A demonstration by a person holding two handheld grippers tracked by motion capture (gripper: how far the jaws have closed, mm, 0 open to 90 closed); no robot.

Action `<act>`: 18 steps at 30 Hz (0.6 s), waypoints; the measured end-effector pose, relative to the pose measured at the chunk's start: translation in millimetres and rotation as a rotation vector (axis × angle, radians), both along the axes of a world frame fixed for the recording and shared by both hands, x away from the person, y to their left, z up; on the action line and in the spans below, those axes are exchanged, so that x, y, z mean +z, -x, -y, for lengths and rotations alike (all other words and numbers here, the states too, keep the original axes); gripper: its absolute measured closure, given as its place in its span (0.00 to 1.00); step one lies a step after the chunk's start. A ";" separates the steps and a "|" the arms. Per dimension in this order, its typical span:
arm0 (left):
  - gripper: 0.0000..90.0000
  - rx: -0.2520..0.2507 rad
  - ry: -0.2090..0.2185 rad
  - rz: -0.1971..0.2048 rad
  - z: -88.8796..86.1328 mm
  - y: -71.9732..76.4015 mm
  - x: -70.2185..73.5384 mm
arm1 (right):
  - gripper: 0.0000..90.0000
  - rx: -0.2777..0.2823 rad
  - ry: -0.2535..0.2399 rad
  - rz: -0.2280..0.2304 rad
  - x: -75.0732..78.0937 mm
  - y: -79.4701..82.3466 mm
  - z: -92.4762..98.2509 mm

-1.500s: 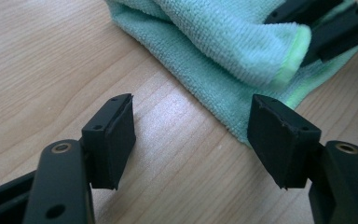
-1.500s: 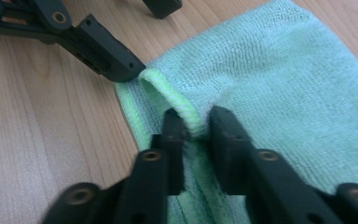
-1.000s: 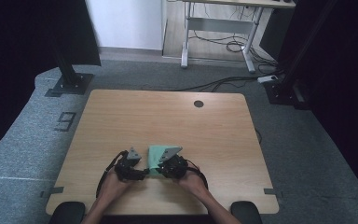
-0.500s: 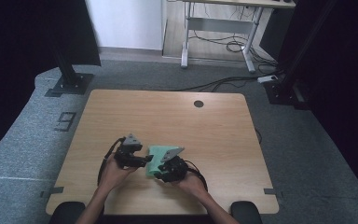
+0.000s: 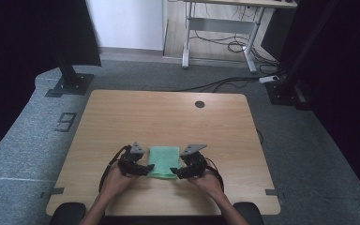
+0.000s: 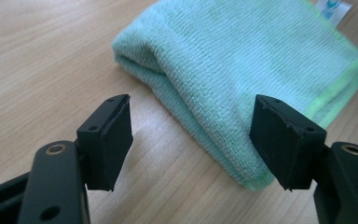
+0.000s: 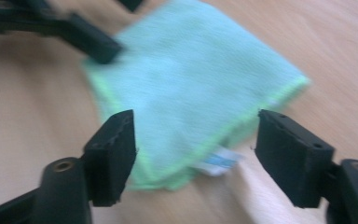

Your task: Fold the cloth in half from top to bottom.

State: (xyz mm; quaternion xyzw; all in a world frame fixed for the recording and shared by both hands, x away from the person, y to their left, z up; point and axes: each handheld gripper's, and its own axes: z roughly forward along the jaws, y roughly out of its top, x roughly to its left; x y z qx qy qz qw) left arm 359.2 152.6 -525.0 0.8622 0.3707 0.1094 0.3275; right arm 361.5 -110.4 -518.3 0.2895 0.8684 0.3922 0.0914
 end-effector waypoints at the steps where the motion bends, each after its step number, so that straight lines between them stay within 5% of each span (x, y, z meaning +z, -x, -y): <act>1: 0.32 0.001 -0.006 -0.002 0.1 0.1 -2.0 | 0.28 -0.016 0.013 0.004 -2.5 -1.6 0.3; 6: 0.28 0.002 -0.013 0.006 -1.1 0.8 -9.0 | 0.26 -0.041 0.088 0.014 -18.9 -3.6 -2.4; 12: 0.24 0.003 0.014 -0.002 -4.4 -2.0 -12.3 | 0.26 -0.040 0.081 0.009 -23.9 -4.8 -1.2; 18: 0.23 0.027 0.080 0.012 -9.0 -17.1 4.5 | 0.28 -0.038 0.074 0.006 -25.0 -5.1 -1.2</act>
